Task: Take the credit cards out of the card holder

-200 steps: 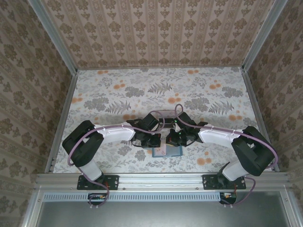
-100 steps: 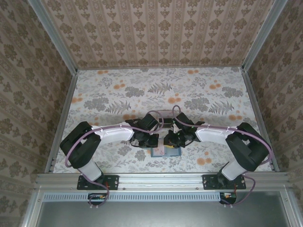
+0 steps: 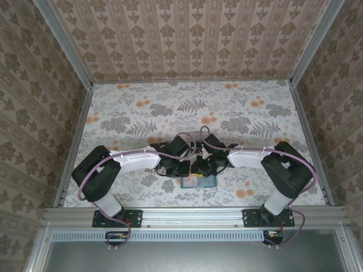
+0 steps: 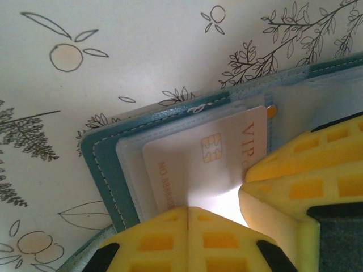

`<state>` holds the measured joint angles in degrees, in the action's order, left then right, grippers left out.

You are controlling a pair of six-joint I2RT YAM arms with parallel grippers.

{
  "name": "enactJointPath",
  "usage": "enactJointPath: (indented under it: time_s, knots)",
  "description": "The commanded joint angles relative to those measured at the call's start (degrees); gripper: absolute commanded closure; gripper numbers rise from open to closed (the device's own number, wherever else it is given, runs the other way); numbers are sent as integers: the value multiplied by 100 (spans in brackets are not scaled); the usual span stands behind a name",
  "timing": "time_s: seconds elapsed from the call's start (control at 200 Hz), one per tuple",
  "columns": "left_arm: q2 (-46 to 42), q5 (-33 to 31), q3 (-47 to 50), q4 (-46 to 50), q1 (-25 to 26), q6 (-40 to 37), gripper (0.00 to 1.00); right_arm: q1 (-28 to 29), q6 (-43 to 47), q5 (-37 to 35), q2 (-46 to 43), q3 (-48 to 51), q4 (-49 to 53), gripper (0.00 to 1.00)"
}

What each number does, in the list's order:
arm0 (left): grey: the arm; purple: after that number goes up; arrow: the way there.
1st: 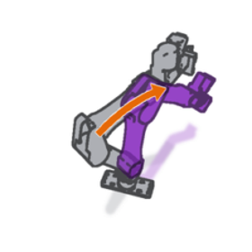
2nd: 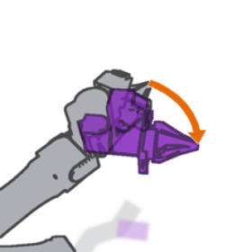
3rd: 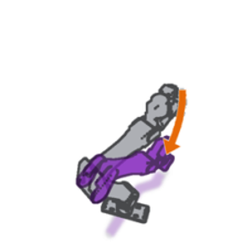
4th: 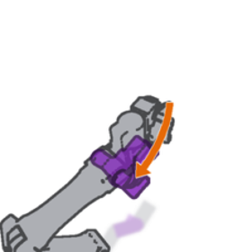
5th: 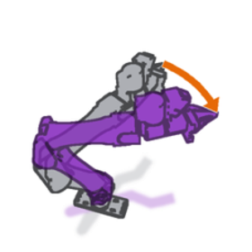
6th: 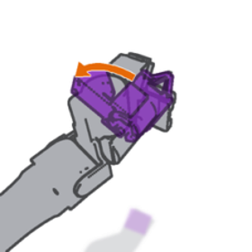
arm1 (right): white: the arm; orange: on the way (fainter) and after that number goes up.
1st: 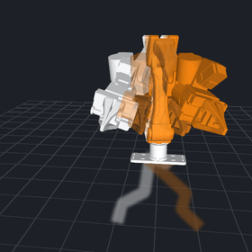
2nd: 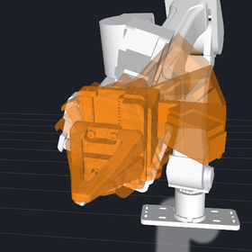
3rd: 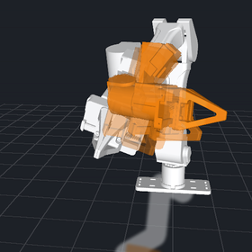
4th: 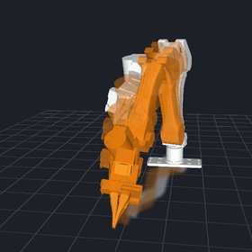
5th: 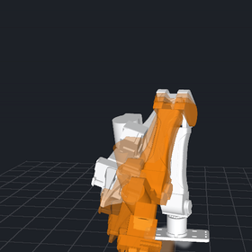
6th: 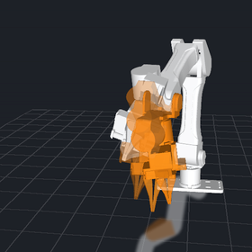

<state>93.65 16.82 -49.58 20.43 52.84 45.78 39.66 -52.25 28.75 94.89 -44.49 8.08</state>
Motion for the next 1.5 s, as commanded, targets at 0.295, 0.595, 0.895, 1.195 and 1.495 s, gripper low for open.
enactJointPath:
  time_s: [0.295, 0.595, 0.895, 1.195, 1.495]
  knots:
    - [-23, -56, -2, 147, -22, -122, 100, 51, 427, -908, -153, -296, 1223, 70]
    - [70, -38, 71, 56, -27, -114, 100, 59, 453, -905, -260, -325, 1258, 67]
    - [378, -249, 191, 217, -30, -192, 100, 59, 529, -1075, -283, -356, 1555, 62]
    - [347, -227, 172, 231, -30, -192, 100, 53, 638, -1346, -364, -433, 1849, 59]
    - [249, -203, 11, 267, -13, -186, 100, 59, 769, -1390, -355, -643, 1838, 59]
